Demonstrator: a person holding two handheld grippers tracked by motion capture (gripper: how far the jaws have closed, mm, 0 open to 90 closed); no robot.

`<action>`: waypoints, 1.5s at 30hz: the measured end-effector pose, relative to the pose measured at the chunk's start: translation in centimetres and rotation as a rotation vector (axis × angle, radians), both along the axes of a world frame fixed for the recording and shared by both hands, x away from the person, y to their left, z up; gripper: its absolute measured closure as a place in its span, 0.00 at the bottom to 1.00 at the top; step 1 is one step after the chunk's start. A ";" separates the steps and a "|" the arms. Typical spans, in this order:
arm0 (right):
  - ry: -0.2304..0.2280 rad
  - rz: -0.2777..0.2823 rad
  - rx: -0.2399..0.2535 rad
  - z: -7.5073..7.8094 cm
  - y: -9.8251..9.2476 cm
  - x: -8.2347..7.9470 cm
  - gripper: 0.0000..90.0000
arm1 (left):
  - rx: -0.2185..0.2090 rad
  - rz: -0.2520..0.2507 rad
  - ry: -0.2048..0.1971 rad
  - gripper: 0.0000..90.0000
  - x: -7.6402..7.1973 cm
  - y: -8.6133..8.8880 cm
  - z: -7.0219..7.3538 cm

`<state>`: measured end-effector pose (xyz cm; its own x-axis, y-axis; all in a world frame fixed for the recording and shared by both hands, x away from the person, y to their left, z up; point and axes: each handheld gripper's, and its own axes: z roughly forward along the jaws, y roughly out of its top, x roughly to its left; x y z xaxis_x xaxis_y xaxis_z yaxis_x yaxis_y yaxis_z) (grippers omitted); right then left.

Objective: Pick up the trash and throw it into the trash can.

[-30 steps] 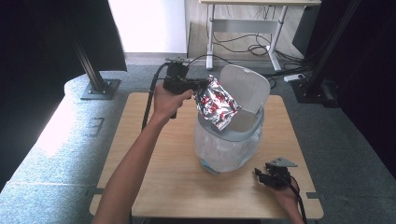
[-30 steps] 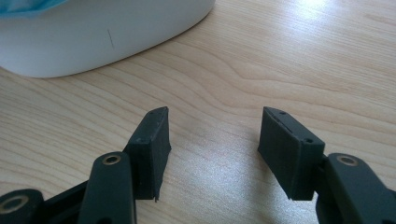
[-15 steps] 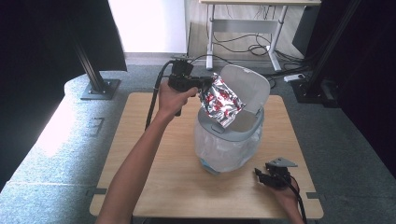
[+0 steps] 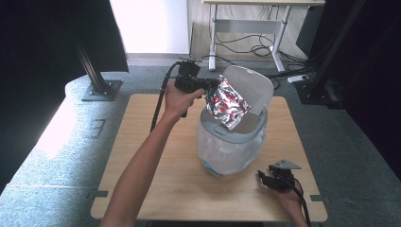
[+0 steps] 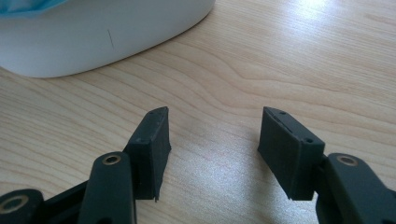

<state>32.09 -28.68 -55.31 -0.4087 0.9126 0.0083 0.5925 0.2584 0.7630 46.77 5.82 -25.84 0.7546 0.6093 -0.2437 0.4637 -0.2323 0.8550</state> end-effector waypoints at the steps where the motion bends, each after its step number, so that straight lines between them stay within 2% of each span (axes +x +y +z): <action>1: 0.000 0.000 0.000 0.0 0.0 0.0 0.47 | 0.000 0.000 0.000 0.95 0.0 0.0 0.0; 19: 0.000 0.002 0.000 0.0 0.0 0.0 0.47 | -0.002 0.017 0.003 0.95 0.9 -2.2 -0.1; 25: 0.000 0.004 0.000 0.0 0.0 0.0 0.47 | 0.016 0.014 0.005 0.94 1.1 -3.3 -0.7; 28: 0.000 0.005 0.000 0.0 0.0 0.0 0.47 | 0.018 0.012 -0.006 0.90 1.1 -3.5 -0.9; 29: 0.000 0.005 0.000 0.0 0.0 0.0 0.47 | 0.016 0.007 -0.006 0.80 1.1 -3.6 -0.9; 30: 0.000 0.006 0.000 0.0 0.0 0.0 0.47 | 0.028 0.000 -0.013 0.75 1.1 -3.7 -1.0; 33: 0.000 0.006 0.000 0.0 0.0 0.0 0.47 | 0.038 0.001 -0.015 0.68 1.1 -3.6 -1.0; 36: -0.001 0.006 -0.001 0.0 0.0 0.0 0.47 | 0.025 -0.014 -0.021 0.64 0.9 -3.1 -1.0; 38: -0.001 0.006 -0.002 0.0 0.0 0.0 0.47 | 0.033 -0.006 -0.033 0.64 0.8 -2.8 -1.0; 45: -0.001 0.005 -0.002 0.0 0.0 0.0 0.47 | 0.023 -0.016 -0.018 0.58 0.3 -1.6 -1.1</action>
<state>32.13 -28.66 -55.31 -0.4136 0.9105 0.0060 0.5904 0.2631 0.7630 47.10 4.19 -26.97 0.7686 0.6021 -0.2161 0.4441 -0.2592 0.8576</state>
